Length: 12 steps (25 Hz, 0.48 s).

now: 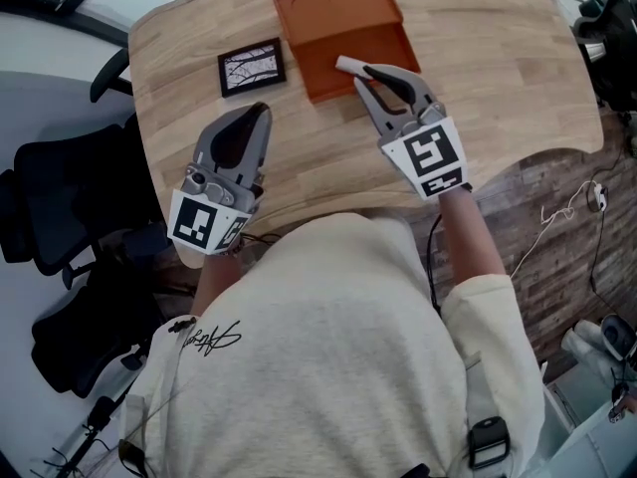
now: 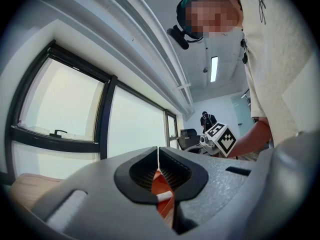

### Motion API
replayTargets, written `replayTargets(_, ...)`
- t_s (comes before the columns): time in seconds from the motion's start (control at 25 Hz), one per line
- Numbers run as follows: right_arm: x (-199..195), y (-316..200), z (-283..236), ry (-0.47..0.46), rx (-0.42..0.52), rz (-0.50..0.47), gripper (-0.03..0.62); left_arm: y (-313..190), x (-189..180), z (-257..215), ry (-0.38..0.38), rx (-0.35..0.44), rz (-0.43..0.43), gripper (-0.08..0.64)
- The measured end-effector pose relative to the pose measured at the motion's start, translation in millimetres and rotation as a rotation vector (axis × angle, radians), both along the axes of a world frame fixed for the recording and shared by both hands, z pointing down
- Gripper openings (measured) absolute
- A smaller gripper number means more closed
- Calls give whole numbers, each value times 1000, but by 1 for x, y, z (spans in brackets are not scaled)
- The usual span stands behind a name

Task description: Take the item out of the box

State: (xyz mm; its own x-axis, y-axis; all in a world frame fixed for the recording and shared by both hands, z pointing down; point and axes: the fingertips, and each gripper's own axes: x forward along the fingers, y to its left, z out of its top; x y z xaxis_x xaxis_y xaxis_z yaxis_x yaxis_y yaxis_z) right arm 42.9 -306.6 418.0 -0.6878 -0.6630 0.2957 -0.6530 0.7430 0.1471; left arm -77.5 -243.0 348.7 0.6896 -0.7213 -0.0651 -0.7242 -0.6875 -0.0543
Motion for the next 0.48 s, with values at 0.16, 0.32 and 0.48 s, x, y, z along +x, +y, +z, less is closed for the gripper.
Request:
replayTargets(0.16,-2,-4,8,32,-15,-15,57,-1,-2,2,-1,-7,-8,11)
replayTargets(0.32,-3,-8,14,69,-24,-27,80,-1,-3,4,-2,-11,-13,11)
replayTargets(0.48,-3,-13,22,108,-34,-39,86,-1,-4,3,4,-9,-20,11)
